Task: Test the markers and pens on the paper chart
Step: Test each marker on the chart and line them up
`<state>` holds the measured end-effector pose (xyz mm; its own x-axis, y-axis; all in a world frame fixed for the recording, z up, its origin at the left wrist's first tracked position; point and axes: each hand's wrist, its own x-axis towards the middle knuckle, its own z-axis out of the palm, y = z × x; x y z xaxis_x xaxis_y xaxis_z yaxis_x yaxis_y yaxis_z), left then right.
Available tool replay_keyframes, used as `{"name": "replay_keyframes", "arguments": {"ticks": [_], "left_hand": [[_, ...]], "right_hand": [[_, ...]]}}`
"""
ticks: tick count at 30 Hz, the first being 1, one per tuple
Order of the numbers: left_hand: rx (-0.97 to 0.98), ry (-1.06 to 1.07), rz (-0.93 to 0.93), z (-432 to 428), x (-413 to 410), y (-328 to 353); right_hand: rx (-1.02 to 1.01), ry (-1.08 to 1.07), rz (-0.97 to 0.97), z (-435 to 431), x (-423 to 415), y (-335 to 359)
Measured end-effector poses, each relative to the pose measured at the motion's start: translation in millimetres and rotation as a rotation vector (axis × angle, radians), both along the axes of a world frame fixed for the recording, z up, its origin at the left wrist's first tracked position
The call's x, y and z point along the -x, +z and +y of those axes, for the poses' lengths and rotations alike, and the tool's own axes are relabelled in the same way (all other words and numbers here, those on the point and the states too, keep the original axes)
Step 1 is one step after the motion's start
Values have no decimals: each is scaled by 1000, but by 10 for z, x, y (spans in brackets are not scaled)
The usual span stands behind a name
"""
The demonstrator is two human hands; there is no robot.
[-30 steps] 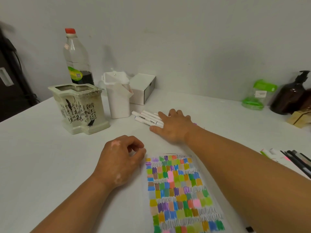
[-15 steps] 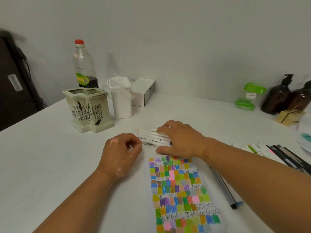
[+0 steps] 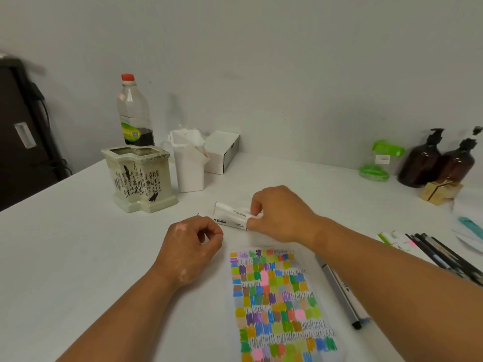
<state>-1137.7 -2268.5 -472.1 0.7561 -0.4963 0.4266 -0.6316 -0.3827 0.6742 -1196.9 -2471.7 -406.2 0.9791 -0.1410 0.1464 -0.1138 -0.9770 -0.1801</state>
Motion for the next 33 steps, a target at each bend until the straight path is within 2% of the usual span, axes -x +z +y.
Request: {"name": "replay_keyframes", "arguments": {"ticks": [4,7,10,12,15,19,23,29,33], "left_hand": [[16,-33,-30,26,72,41],[100,-84,-22,-33,251,108],[143,-212,21,-152,501,174],[124,-280,27,-208,650,180],[29,-354,8,-261,820,137],[-18,-456,-101,-342,930,122],[-63,-464,-105,-344,935,70],[-128,-443,-226,-317,916,78],[-173,-463,-135,-278,900,51]], "right_hand": [[-569,-128,-97,-157,371,196],[-1011,-143,-106,-181,757,142],[-1308,-148,-157,-98,1081,4],[-1416,-169,-210,-11,1224,-82],[-1429,-143,-271,111,1339,-189],[-1220,-105,-320,227,1379,-235],[-1096,-67,-335,266,1392,-291],[-1143,-29,-328,278,1474,-346],[-1156,-122,-431,199,1552,-370]]}}
